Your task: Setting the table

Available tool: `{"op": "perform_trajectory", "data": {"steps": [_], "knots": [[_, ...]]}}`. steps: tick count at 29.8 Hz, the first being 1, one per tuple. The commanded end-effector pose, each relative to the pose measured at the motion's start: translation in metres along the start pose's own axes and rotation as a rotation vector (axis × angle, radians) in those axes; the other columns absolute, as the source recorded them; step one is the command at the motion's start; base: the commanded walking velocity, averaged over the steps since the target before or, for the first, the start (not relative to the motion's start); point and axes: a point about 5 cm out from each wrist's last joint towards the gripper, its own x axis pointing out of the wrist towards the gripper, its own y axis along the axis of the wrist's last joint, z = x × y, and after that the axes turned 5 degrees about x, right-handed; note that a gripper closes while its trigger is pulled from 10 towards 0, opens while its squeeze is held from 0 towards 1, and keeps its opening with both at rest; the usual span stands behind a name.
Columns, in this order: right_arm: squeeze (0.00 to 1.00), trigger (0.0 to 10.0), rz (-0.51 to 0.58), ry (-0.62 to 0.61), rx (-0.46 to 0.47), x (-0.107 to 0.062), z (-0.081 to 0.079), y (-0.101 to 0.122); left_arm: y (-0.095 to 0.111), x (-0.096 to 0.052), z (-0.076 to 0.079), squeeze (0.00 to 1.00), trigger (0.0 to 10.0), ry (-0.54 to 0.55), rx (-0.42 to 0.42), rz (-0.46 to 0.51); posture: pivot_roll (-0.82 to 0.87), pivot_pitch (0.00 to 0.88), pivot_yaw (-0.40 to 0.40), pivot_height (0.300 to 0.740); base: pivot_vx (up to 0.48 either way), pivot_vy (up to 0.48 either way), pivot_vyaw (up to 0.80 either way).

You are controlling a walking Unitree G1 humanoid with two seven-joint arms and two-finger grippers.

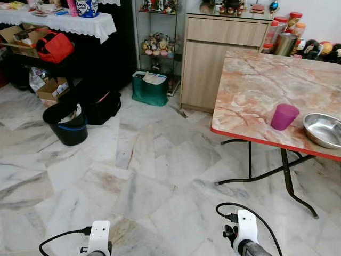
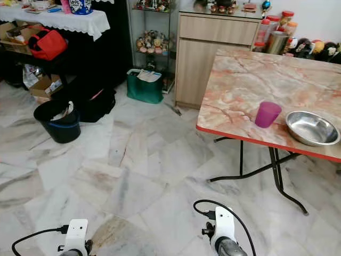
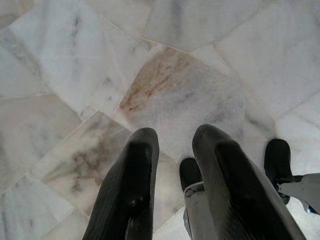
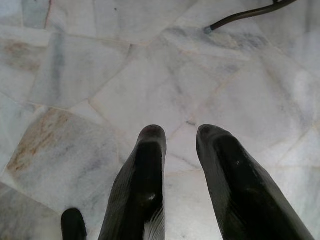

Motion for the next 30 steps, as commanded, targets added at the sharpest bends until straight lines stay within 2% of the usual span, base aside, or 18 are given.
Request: {"op": "perform_trajectory", "data": {"steps": [1, 5, 30], "knots": [[0.0, 10.0, -0.002, -0.006, 0.015, 0.0002, 0.0004, 0.0004, -0.0052, -0.001, -0.0013, 0.0, 10.0, 0.003, 0.026, -0.015, 0.01, 0.0, -0.03, 0.74, 0.0, 0.0, -0.64], [0.0, 10.0, 0.002, -0.006, 0.01, 0.0001, 0.0003, 0.0006, -0.0056, -0.0011, -0.0018, 0.0, 10.0, 0.004, 0.027, -0.016, 0.01, 0.0, -0.03, 0.74, 0.0, -0.122, -0.6], [0.0, 10.0, 0.016, -0.012, 0.005, 0.0007, -0.0001, 0.0041, -0.003, -0.0005, -0.0021, 0.0, 10.0, 0.005, 0.026, -0.009, 0.02, 0.0, -0.033, 0.74, 0.0, -0.284, 0.0]]}}
